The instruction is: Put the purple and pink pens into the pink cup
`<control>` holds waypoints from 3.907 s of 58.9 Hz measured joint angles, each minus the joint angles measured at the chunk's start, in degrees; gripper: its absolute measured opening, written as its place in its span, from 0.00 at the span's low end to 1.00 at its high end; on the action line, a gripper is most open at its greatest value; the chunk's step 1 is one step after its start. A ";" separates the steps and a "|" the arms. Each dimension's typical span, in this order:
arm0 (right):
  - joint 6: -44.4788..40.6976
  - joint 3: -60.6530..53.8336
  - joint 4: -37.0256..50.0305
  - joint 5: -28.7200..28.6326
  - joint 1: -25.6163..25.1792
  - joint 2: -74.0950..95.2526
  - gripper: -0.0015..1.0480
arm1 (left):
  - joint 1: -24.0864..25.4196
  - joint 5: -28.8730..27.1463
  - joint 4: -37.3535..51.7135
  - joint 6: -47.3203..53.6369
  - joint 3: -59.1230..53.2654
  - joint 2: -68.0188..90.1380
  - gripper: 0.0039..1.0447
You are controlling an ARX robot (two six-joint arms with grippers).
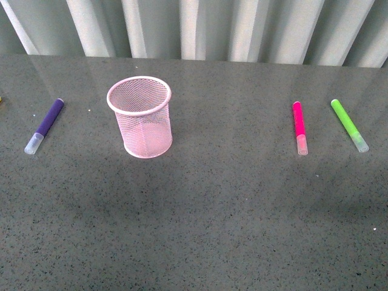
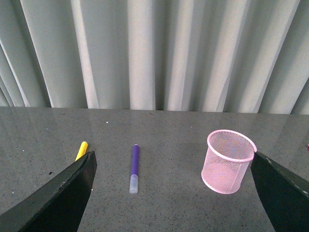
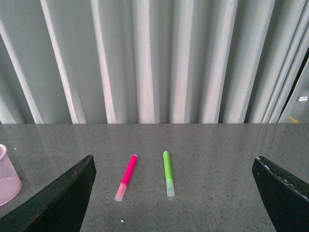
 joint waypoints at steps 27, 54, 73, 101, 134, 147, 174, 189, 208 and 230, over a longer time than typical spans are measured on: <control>0.00 0.00 0.00 0.00 0.00 0.00 0.93 | 0.00 -0.02 0.00 0.00 0.00 0.00 0.94; 0.00 0.00 0.00 0.00 0.00 0.00 0.93 | -1.51 -5.16 -2.99 -2.23 0.90 1.33 0.94; 0.00 0.00 0.00 0.02 0.00 0.00 0.93 | -4.68 -12.48 -0.07 -11.63 10.69 28.41 0.94; 0.00 0.00 0.00 0.02 0.00 0.00 0.93 | -2.71 -2.95 -6.10 -5.42 46.36 81.37 0.94; 0.00 0.00 0.00 0.02 0.00 0.00 0.93 | 1.70 -3.82 -10.84 5.55 67.82 110.20 0.94; 0.00 0.00 0.00 0.02 0.00 0.00 0.93 | 2.75 -2.93 -11.65 7.13 71.08 115.32 0.94; 0.00 0.00 0.00 0.02 0.00 0.00 0.93 | 3.78 -3.72 -15.21 7.67 81.31 126.68 0.94; 0.00 0.00 0.00 0.02 0.00 0.00 0.93 | 4.57 -4.28 -18.23 7.65 86.03 130.70 0.94; 0.00 0.00 0.00 0.02 0.00 0.00 0.93 | 4.66 -4.50 -20.57 7.65 89.74 133.28 0.94; 0.00 0.00 0.00 0.02 0.00 0.00 0.93 | 4.42 -4.42 -22.84 7.80 91.19 134.11 0.72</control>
